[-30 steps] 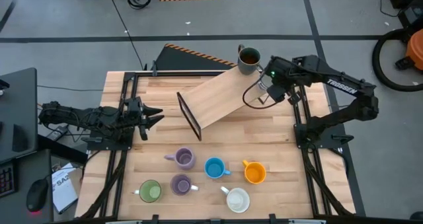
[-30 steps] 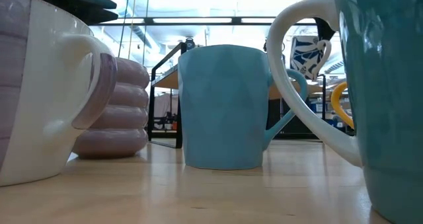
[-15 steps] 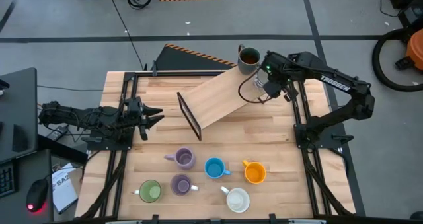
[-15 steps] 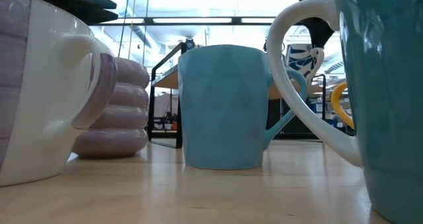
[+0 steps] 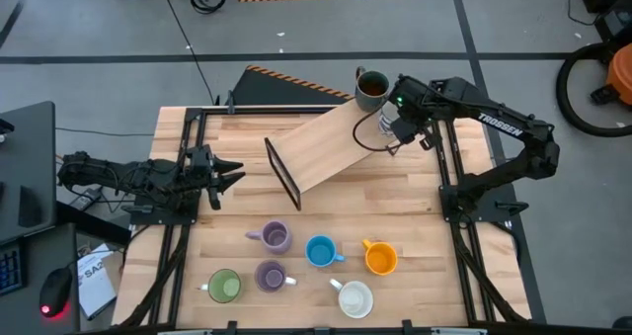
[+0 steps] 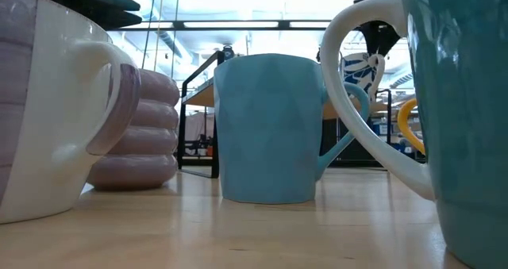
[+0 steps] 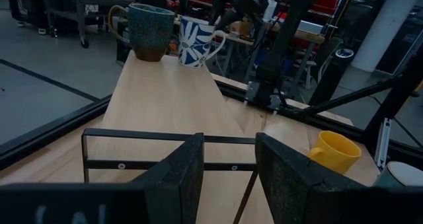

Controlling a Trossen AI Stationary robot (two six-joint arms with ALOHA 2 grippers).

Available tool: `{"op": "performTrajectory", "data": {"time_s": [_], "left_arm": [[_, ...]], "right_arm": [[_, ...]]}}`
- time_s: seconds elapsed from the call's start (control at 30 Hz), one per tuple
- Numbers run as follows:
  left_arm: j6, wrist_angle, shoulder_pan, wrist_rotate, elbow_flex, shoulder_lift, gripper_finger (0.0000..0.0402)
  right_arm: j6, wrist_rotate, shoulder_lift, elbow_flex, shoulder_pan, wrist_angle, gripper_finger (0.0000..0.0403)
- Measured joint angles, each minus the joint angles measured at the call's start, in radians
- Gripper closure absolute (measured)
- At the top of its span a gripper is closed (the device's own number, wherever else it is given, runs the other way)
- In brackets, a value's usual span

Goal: Place coffee mugs
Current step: Put the yellow mug on the shelf

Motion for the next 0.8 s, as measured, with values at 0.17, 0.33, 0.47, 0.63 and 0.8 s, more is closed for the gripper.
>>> {"op": "performTrajectory", "data": {"time_s": [0.17,0.33,0.47,0.63,0.8], "left_arm": [[0.0,0.0,0.0,0.0,0.0,0.0,0.026],[-0.004,0.0,0.0,0.0,0.0,0.0,0.026],[-0.019,0.0,0.0,0.001,0.0,0.0,0.026],[-0.019,0.0,0.0,0.001,0.0,0.0,0.026],[-0.02,0.0,0.0,0.001,0.0,0.0,0.026]], "right_arm": [[0.017,0.004,0.0,0.0,0.014,0.009,0.0301],[0.018,0.054,0.0,0.0,0.016,0.012,0.029],[0.019,0.065,-0.005,0.0,0.017,0.012,0.0287],[0.019,0.093,-0.02,0.0,0.03,0.014,0.0286],[0.018,0.154,-0.043,0.0,0.033,0.013,0.0286]]}}
